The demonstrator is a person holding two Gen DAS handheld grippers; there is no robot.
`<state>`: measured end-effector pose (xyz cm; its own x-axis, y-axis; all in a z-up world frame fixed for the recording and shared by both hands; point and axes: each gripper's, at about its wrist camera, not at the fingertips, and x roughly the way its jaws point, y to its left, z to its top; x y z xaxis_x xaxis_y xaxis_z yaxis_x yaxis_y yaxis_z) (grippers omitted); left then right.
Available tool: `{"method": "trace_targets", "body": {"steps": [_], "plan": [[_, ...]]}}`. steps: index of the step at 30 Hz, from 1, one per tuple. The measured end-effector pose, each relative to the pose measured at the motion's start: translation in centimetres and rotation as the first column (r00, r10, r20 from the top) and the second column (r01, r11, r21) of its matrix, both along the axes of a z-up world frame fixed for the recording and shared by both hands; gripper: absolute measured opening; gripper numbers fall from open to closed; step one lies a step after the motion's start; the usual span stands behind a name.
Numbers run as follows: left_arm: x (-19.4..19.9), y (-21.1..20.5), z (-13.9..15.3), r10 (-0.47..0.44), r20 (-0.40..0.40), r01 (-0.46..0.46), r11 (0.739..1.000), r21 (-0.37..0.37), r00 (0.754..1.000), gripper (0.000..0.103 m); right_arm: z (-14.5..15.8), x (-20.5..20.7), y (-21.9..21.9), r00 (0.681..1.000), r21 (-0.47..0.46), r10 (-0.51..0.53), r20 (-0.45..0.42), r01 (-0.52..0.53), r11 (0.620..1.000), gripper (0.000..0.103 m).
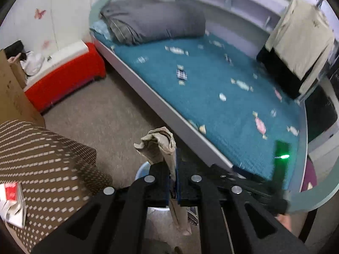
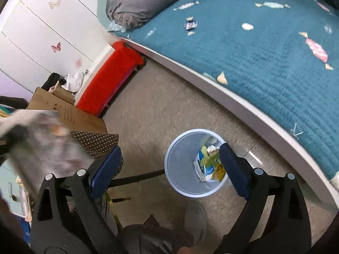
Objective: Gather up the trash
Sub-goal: 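Carry the bag and newspaper to the wastebasket and open both tools, then move both open tools back over the table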
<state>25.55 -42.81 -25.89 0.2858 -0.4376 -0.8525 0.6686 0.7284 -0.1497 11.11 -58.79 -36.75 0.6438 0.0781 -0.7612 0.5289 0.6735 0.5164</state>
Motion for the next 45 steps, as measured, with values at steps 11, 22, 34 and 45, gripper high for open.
{"method": "trace_targets", "body": {"steps": [11,22,34,45], "plan": [[1.2,-0.6,-0.7,0.048,-0.006,-0.047,0.997,0.064,0.999,0.090,3.2,-0.1,0.5,1.000,-0.062,0.006,0.027,-0.005,0.998,0.097],[-3.7,4.6,5.6,0.071,0.138,-0.066,0.997,-0.037,0.988,0.091,9.6,-0.4,5.2,0.994,-0.173,0.060,0.093,-0.043,0.984,0.097],[-8.4,14.8,11.6,0.203,0.244,-0.169,0.974,-0.151,0.948,0.095,16.5,-0.2,14.0,0.963,-0.275,0.231,0.138,-0.187,0.943,0.097],[-10.2,27.9,11.6,0.428,0.257,-0.400,0.903,-0.154,0.866,0.096,17.1,2.1,27.0,0.863,-0.343,0.499,0.084,-0.445,0.827,0.097]]}}
